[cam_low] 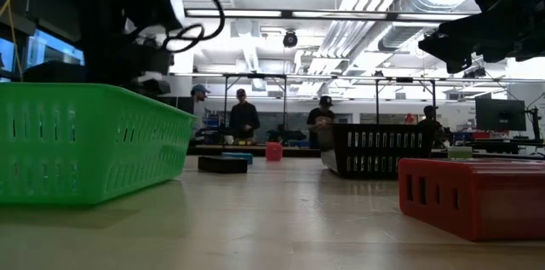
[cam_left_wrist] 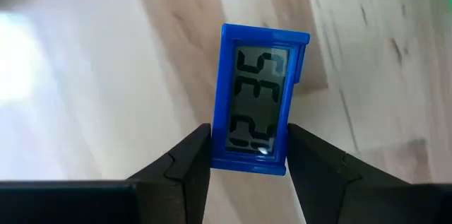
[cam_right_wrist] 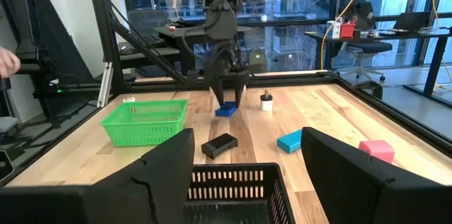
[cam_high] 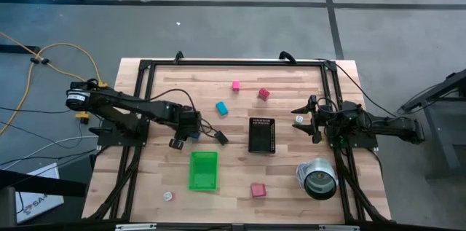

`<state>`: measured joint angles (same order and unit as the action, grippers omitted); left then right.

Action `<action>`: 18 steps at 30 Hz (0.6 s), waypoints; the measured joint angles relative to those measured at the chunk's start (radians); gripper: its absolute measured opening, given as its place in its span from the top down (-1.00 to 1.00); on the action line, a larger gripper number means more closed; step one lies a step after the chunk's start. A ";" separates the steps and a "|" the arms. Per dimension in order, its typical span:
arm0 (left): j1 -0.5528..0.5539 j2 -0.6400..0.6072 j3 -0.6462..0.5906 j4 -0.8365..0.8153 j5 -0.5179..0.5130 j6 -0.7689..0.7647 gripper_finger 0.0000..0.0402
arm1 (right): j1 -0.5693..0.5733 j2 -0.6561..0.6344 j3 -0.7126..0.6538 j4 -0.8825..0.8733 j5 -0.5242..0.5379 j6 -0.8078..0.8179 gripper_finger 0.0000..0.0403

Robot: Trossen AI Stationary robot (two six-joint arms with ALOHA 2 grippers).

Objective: Pick & Place Office items
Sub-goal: Put the dark blue digital clock into the green bin

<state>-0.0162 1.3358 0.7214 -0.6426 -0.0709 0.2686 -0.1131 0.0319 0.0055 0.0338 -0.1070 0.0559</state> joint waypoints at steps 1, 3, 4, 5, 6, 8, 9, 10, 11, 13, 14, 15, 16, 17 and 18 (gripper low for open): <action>0.000 -0.007 0.011 -0.018 -0.013 -0.002 0.23 | 0.000 0.000 0.000 0.000 0.000 0.000 -0.23; 0.000 -0.017 0.037 -0.062 -0.030 -0.012 0.23 | 0.000 0.000 0.000 0.000 0.000 0.000 -0.23; 0.000 -0.018 0.052 -0.086 -0.040 -0.013 0.23 | 0.000 0.000 0.000 0.000 0.000 0.000 -0.23; 0.000 -0.019 0.068 -0.109 -0.041 -0.020 0.23 | 0.000 0.000 0.000 0.000 0.000 0.000 -0.23; 0.000 -0.019 0.085 -0.131 -0.042 -0.028 0.23 | 0.000 0.000 0.000 0.000 0.000 0.000 -0.23; 0.000 -0.019 0.117 -0.165 -0.043 -0.041 0.23 | 0.000 0.000 0.000 0.000 0.000 0.000 -0.23; 0.000 -0.019 0.131 -0.176 -0.043 -0.049 0.23 | 0.000 0.000 0.000 0.000 0.000 0.000 -0.23; -0.003 -0.019 0.144 -0.186 -0.043 -0.058 0.23 | 0.000 0.000 0.000 0.000 0.000 0.000 -0.23; -0.008 -0.019 0.157 -0.193 -0.044 -0.068 0.23 | 0.000 0.000 0.000 0.000 0.000 0.000 -0.23; -0.021 -0.020 0.178 -0.205 -0.050 -0.085 0.23 | 0.000 0.000 0.000 0.000 0.000 0.000 -0.23; -0.031 -0.020 0.187 -0.208 -0.059 -0.093 0.23 | 0.000 0.000 0.000 0.000 0.000 0.000 -0.23; -0.042 -0.020 0.195 -0.211 -0.069 -0.103 0.23 | 0.000 0.000 0.000 0.000 0.000 0.000 -0.23; -0.055 -0.020 0.203 -0.216 -0.077 -0.116 0.23 | 0.000 0.000 0.000 0.000 0.000 0.000 -0.23; -0.068 -0.020 0.211 -0.219 -0.089 -0.134 0.23 | 0.000 0.000 0.000 0.000 0.000 0.000 -0.23; -0.082 -0.020 0.218 -0.225 -0.097 -0.158 0.23 | 0.000 0.000 0.000 0.000 0.000 0.000 -0.23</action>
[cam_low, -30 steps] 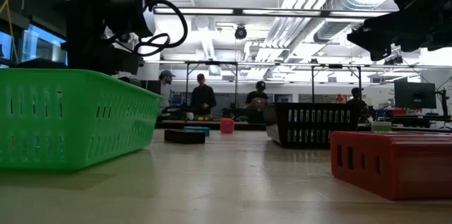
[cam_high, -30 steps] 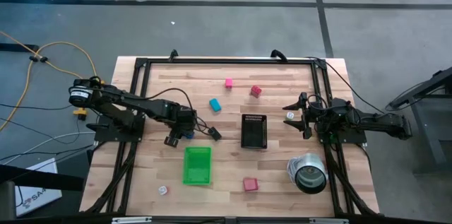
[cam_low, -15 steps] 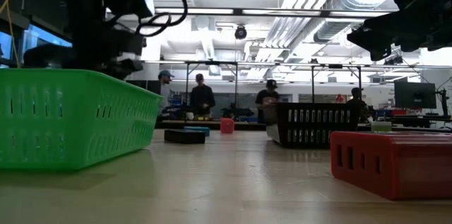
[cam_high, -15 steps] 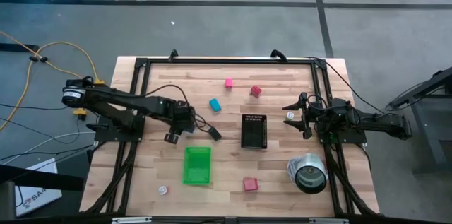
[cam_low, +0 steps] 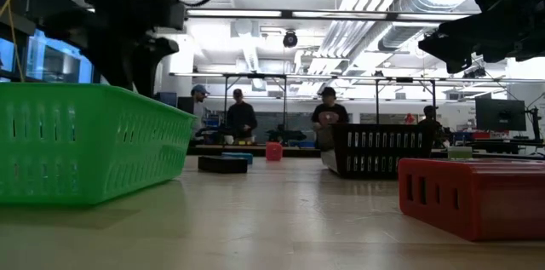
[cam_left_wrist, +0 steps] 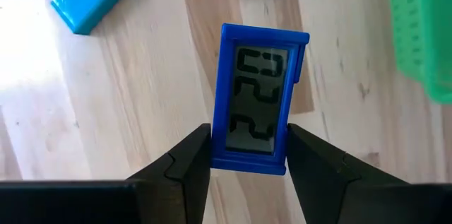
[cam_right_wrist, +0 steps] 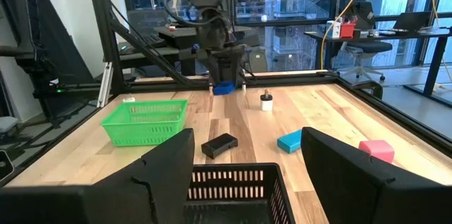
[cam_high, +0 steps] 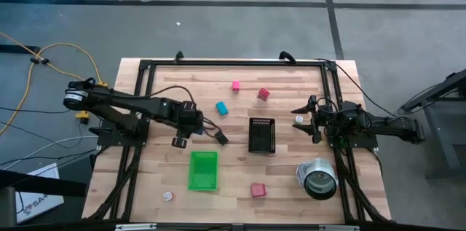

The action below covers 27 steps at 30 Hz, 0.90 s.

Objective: Pick & Place Office items
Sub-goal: Put the dark blue digital clock into the green bin

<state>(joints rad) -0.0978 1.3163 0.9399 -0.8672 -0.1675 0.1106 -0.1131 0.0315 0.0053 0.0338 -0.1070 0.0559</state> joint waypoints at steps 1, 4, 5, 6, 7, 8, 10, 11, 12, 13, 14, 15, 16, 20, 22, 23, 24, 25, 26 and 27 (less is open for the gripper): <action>-0.014 0.000 0.006 -0.006 -0.005 -0.028 0.23 | 0.000 0.000 0.000 0.000 0.000 0.000 -0.23; -0.060 0.000 0.019 -0.014 -0.022 -0.128 0.23 | 0.000 0.000 0.000 0.000 0.000 0.000 -0.23; -0.075 0.000 0.021 -0.016 -0.023 -0.166 0.23 | 0.000 0.000 0.000 0.000 0.000 0.000 -0.23; -0.090 0.000 0.021 -0.015 -0.024 -0.202 0.23 | 0.000 0.000 0.000 0.000 0.000 0.000 -0.23; -0.105 0.000 0.021 -0.016 -0.026 -0.238 0.23 | 0.000 0.000 0.000 0.000 0.000 0.000 -0.23; -0.120 0.000 0.021 -0.016 -0.026 -0.272 0.23 | 0.000 0.000 0.000 0.000 0.000 0.000 -0.23; -0.150 0.000 0.021 -0.013 -0.027 -0.341 0.23 | 0.000 0.000 0.000 0.000 0.000 0.000 -0.23; -0.163 0.000 0.021 -0.011 -0.027 -0.371 0.23 | 0.000 0.000 0.000 0.000 0.000 0.000 -0.23; -0.177 0.000 0.021 -0.007 -0.027 -0.399 0.23 | 0.000 0.000 0.000 0.000 0.000 0.000 -0.23; -0.190 0.000 0.021 -0.002 -0.027 -0.423 0.23 | 0.000 0.000 0.000 0.000 0.000 0.000 -0.23; -0.203 0.000 0.022 0.001 -0.030 -0.445 0.23 | 0.000 0.000 0.000 0.000 0.000 0.000 -0.23; -0.216 0.004 0.029 0.000 -0.034 -0.467 0.23 | 0.000 0.000 0.000 0.000 0.000 0.000 -0.23; -0.227 0.009 0.040 0.001 -0.041 -0.486 0.23 | 0.000 0.000 0.000 0.000 0.000 0.000 -0.23; -0.269 0.052 0.101 -0.007 -0.051 -0.517 0.23 | 0.000 0.000 0.000 0.000 0.000 0.000 -0.23; -0.285 0.086 0.143 -0.038 -0.051 -0.543 0.23 | 0.000 0.000 0.000 0.000 0.000 0.000 -0.23; -0.291 0.106 0.164 -0.061 -0.051 -0.560 0.23 | 0.000 0.000 0.000 0.000 0.000 0.000 -0.23; -0.298 0.126 0.184 -0.081 -0.051 -0.579 0.23 | 0.000 0.000 0.000 0.000 0.000 0.000 -0.23; -0.304 0.147 0.203 -0.097 -0.051 -0.596 0.23 | 0.000 0.000 0.000 0.000 0.000 0.000 -0.23; -0.310 0.166 0.221 -0.112 -0.051 -0.606 0.23 | 0.000 0.000 0.000 0.000 0.000 0.000 -0.23; -0.317 0.185 0.238 -0.122 -0.051 -0.614 0.23 | 0.000 0.000 0.000 0.000 0.000 0.000 -0.23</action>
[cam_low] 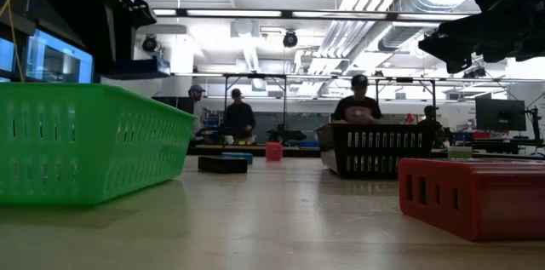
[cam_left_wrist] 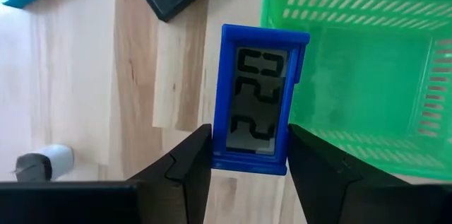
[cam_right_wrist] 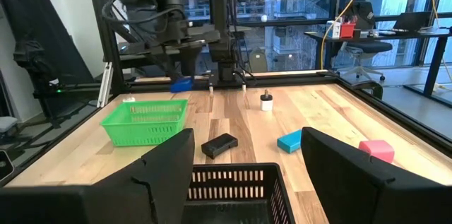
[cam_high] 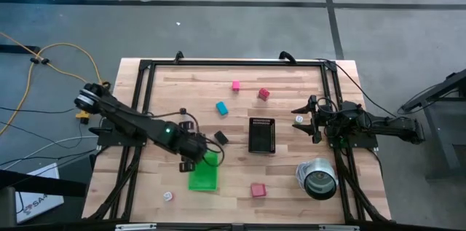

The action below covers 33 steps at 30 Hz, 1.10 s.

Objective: Pick & Place Office items
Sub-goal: Put the dark blue digital clock into the green bin

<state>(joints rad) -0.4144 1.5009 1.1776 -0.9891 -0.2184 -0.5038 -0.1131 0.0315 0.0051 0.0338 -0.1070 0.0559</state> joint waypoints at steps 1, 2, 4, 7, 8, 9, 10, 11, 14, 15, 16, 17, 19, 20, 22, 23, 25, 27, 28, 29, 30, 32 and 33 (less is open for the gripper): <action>-0.007 0.019 0.017 -0.003 0.000 -0.009 0.23 | 0.000 0.000 0.000 0.000 0.000 0.000 -0.23; -0.014 0.035 0.032 -0.002 0.004 -0.020 0.23 | 0.000 0.000 0.000 0.000 0.000 0.000 -0.23; -0.026 0.065 0.055 -0.004 0.027 -0.054 0.23 | 0.000 0.000 0.000 0.000 0.000 0.000 -0.23; -0.041 0.104 0.073 -0.003 0.059 -0.123 0.23 | 0.000 0.000 0.000 0.000 0.000 0.000 -0.23; -0.046 0.114 0.073 -0.004 0.068 -0.143 0.23 | 0.000 0.000 0.000 0.000 0.000 0.000 -0.23; -0.050 0.123 0.073 -0.004 0.078 -0.158 0.23 | 0.000 0.000 0.000 0.000 0.000 0.000 -0.23; -0.053 0.131 0.073 -0.003 0.082 -0.165 0.23 | 0.000 0.000 0.000 0.000 0.000 0.000 -0.23; -0.055 0.138 0.073 -0.002 0.082 -0.168 0.23 | 0.000 0.000 0.000 0.000 0.000 0.000 -0.23; -0.056 0.159 0.073 0.020 0.084 -0.171 0.23 | 0.000 0.000 0.000 0.000 0.000 0.000 -0.23; -0.056 0.167 0.073 0.031 0.086 -0.171 0.23 | 0.000 0.000 0.000 0.000 0.000 0.000 -0.23; -0.056 0.176 0.073 0.040 0.090 -0.165 0.23 | 0.000 0.000 0.000 0.000 0.000 0.000 -0.23; -0.055 0.185 0.073 0.044 0.091 -0.154 0.23 | 0.000 0.000 0.000 0.000 0.000 0.000 -0.23; -0.055 0.200 0.073 0.059 0.103 -0.143 0.23 | 0.000 0.000 0.000 0.000 0.000 0.000 -0.23; -0.052 0.206 0.073 0.060 0.108 -0.141 0.23 | 0.000 0.000 0.000 0.000 0.000 0.000 -0.23; -0.046 0.215 0.073 0.063 0.119 -0.140 0.23 | 0.000 0.000 0.000 0.000 0.000 0.000 -0.23; -0.045 0.215 0.070 0.066 0.118 -0.140 0.23 | 0.000 0.000 0.000 0.000 0.000 0.000 -0.23; -0.042 0.214 0.057 0.086 0.114 -0.140 0.23 | 0.000 0.000 0.000 0.000 0.000 0.000 -0.23; -0.037 0.214 0.034 0.128 0.113 -0.140 0.23 | 0.000 0.000 0.000 0.000 0.000 0.000 -0.23; -0.035 0.214 0.020 0.140 0.115 -0.140 0.23 | 0.000 0.000 0.000 0.000 0.000 0.000 -0.23; -0.035 0.214 0.006 0.154 0.118 -0.140 0.23 | 0.000 0.000 0.000 0.000 0.000 0.000 -0.23; -0.035 0.214 -0.009 0.178 0.125 -0.140 0.23 | 0.000 0.000 0.000 0.000 0.000 0.000 -0.23; -0.034 0.214 -0.038 0.218 0.136 -0.138 0.23 | 0.000 0.000 0.000 0.000 0.000 0.000 -0.23; -0.034 0.214 -0.049 0.222 0.136 -0.135 0.23 | 0.000 0.000 0.000 0.000 0.000 0.000 -0.23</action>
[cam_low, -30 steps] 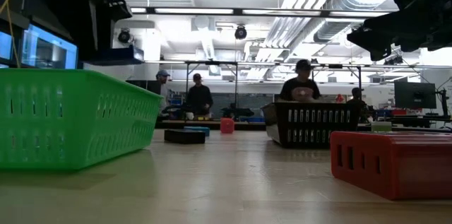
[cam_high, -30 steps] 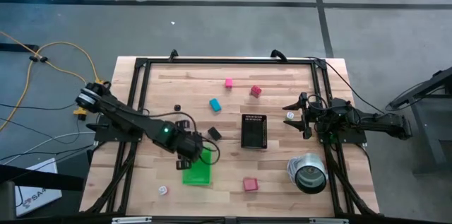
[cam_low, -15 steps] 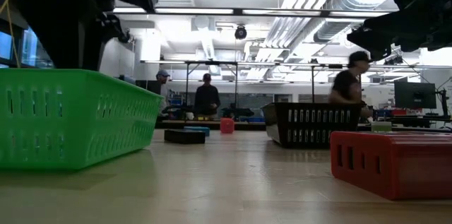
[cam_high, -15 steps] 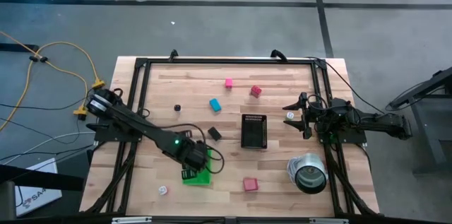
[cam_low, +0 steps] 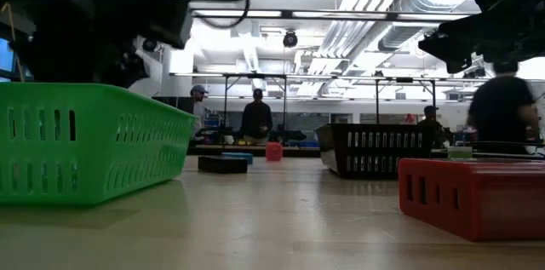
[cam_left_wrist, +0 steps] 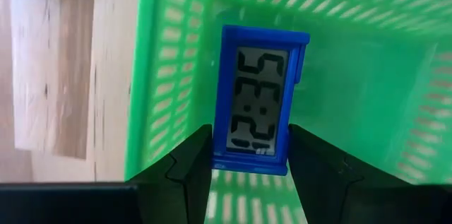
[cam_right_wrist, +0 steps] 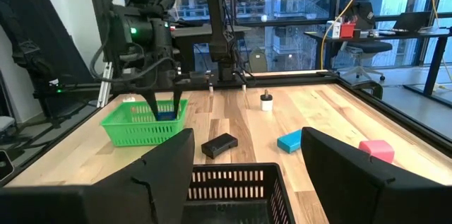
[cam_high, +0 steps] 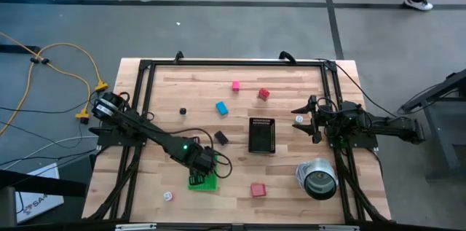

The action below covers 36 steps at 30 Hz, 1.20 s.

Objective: Pick & Place Office items
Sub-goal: Put the dark blue digital clock into the green bin, then put the black digital clock into the green bin

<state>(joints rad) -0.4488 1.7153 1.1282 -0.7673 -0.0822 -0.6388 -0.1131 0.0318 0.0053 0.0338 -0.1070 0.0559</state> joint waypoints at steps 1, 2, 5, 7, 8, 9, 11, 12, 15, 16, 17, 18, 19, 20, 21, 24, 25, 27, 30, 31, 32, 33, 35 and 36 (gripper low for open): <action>0.001 0.000 -0.008 0.011 0.000 0.011 0.23 | 0.000 0.000 0.000 0.000 0.000 0.000 -0.23; 0.001 0.000 -0.015 0.033 0.000 0.024 0.23 | 0.000 0.000 0.000 0.000 0.000 0.000 -0.23; 0.004 0.000 -0.046 0.086 0.001 0.040 0.23 | 0.000 0.000 0.000 0.000 0.000 0.000 -0.23; 0.010 0.000 -0.062 0.089 0.007 0.040 0.23 | 0.000 0.000 0.000 0.000 0.000 0.000 -0.23; 0.013 0.000 -0.067 0.092 0.008 0.040 0.23 | 0.000 0.000 0.000 0.000 0.000 0.000 -0.23; 0.016 0.000 -0.070 0.093 0.012 0.040 0.23 | 0.000 0.000 0.000 0.000 0.000 0.000 -0.23; 0.021 0.000 -0.072 0.091 0.018 0.040 0.23 | 0.000 0.000 0.000 0.000 0.000 0.000 -0.23; 0.023 0.000 -0.072 0.094 0.020 0.040 0.23 | 0.000 0.000 0.000 0.000 0.000 0.000 -0.23; 0.028 0.000 -0.072 0.095 0.025 0.040 0.23 | 0.000 0.000 0.000 0.000 0.000 0.000 -0.23; 0.029 0.000 -0.072 0.095 0.025 0.040 0.22 | 0.000 0.000 0.000 0.000 0.000 0.000 -0.23; 0.029 0.000 -0.072 0.096 0.025 0.041 0.22 | 0.000 0.000 0.000 0.000 0.000 0.000 -0.23; 0.029 0.000 -0.072 0.095 0.025 0.044 0.21 | 0.000 0.000 0.000 0.000 0.000 0.000 -0.23; 0.029 0.000 -0.072 0.095 0.025 0.050 0.20 | 0.000 0.000 0.000 0.000 0.000 0.000 -0.23; 0.029 0.000 -0.072 0.096 0.025 0.057 0.18 | 0.000 0.000 0.000 0.000 0.000 0.000 -0.23; 0.029 0.000 -0.072 0.096 0.025 0.062 0.15 | 0.000 0.000 0.000 0.000 0.000 0.000 -0.23; 0.029 0.000 -0.072 0.096 0.025 0.063 0.05 | 0.000 0.000 0.000 0.000 0.000 0.000 -0.23; 0.030 0.000 -0.072 0.096 0.025 0.063 0.03 | 0.000 0.000 0.000 0.000 0.000 0.000 -0.23; 0.034 0.000 -0.072 0.096 0.027 0.063 -0.01 | 0.000 0.000 0.000 0.000 0.000 0.000 -0.23; 0.036 0.000 -0.072 0.096 0.030 0.063 -0.04 | 0.000 0.000 0.000 0.000 0.000 0.000 -0.23; 0.037 0.000 -0.072 0.097 0.030 0.063 -0.04 | 0.000 0.000 0.000 0.000 0.000 0.000 -0.23; 0.039 0.000 -0.072 0.099 0.032 0.063 -0.04 | 0.000 0.000 0.000 0.000 0.000 0.000 -0.23; 0.041 -0.001 -0.072 0.099 0.033 0.063 -0.04 | 0.000 0.000 0.000 0.000 0.000 0.000 -0.23; 0.041 -0.007 -0.072 0.098 0.033 0.063 -0.04 | 0.000 0.000 0.000 0.000 0.000 0.000 -0.23; 0.041 -0.009 -0.071 0.100 0.032 0.063 -0.04 | 0.000 0.000 0.000 0.000 0.000 0.000 -0.23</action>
<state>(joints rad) -0.4076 1.7061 1.0573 -0.6678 -0.0498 -0.5755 -0.1131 0.0315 0.0055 0.0338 -0.1070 0.0559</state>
